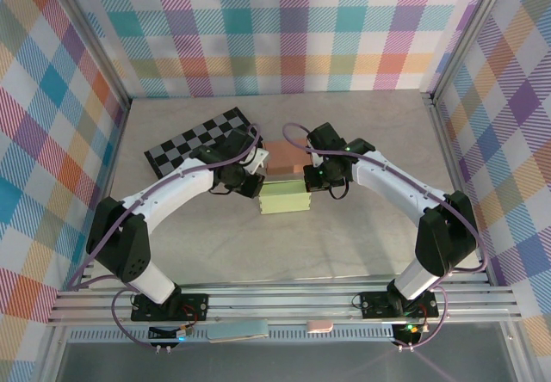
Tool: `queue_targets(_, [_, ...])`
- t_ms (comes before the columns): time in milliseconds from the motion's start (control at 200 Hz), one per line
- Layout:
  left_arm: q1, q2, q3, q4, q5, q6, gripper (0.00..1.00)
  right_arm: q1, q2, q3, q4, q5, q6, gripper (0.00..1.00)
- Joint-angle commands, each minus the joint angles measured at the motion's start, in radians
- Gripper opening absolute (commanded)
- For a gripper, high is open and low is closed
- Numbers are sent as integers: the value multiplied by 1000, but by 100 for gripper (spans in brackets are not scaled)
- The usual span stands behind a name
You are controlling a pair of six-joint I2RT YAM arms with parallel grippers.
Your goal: Fold the paper box
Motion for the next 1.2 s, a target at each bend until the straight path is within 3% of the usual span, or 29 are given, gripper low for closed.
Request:
queue_targets(0, [12, 2, 48, -42, 31, 1, 2, 4, 10, 27, -27, -12, 9, 0])
queue_targets(680, [11, 66, 148, -158, 151, -294, 0, 4, 21, 35, -30, -12, 19, 0])
queue_targets(1195, [-2, 110, 203, -182, 183, -390, 0, 4, 27, 42, -34, -15, 16, 0])
